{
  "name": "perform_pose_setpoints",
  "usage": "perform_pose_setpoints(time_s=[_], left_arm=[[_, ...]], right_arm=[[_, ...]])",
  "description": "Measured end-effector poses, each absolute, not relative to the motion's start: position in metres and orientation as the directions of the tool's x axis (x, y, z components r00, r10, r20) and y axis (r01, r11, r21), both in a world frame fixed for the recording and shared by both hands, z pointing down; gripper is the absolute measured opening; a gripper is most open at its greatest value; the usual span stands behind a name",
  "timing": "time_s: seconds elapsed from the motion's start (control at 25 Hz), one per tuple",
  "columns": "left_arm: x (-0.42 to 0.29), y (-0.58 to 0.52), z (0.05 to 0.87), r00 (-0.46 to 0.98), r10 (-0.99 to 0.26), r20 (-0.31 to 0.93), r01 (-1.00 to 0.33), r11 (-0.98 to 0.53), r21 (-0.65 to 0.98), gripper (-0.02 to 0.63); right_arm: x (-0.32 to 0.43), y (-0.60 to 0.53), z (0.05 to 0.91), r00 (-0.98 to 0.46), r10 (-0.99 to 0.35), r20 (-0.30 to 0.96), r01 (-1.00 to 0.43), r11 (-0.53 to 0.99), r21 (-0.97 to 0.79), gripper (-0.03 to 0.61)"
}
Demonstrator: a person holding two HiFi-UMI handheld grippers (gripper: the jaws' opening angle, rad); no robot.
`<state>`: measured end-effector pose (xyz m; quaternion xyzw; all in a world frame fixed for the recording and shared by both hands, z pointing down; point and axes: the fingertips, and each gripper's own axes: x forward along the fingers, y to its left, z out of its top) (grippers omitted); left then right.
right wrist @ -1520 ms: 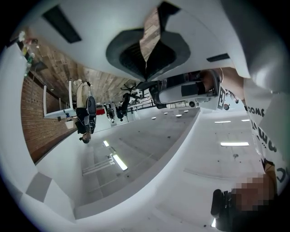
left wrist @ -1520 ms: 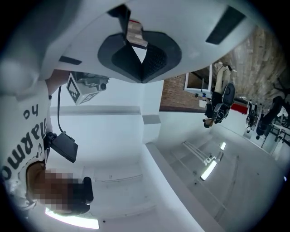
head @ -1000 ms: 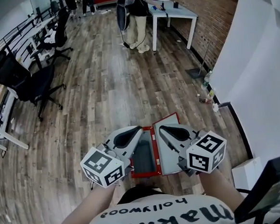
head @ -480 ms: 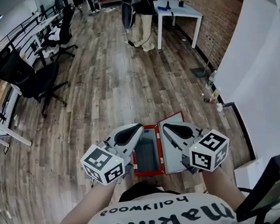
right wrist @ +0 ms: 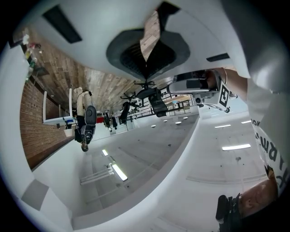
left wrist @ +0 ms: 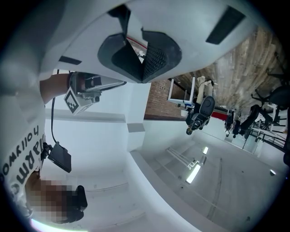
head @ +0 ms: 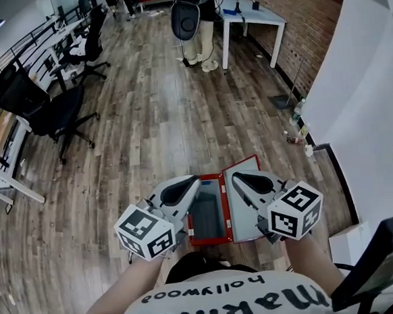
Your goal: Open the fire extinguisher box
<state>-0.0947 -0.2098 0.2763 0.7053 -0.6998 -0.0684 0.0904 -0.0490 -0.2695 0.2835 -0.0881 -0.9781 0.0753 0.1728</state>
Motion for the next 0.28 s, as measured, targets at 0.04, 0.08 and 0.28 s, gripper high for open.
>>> perform_pose_setpoints(time_s=[0.04, 0.08, 0.28], left_arm=[[-0.0952, -0.2093, 0.2768, 0.010, -1.000, 0.030, -0.975, -0.003, 0.223, 0.006], [-0.0959, -0.2089, 0.2773, 0.008, -1.000, 0.029, -0.975, -0.001, 0.224, 0.006], [-0.0987, -0.2088, 0.2777, -0.002, -1.000, 0.022, -0.973, 0.007, 0.230, 0.006]], right_arm=[[-0.0491, -0.2689, 0.2842, -0.924, 0.199, 0.325, 0.146, 0.973, -0.178, 0.009], [-0.0492, -0.2682, 0.2849, -0.924, 0.200, 0.327, 0.147, 0.973, -0.178, 0.009], [-0.0492, -0.2667, 0.2869, -0.920, 0.205, 0.335, 0.155, 0.973, -0.170, 0.009]])
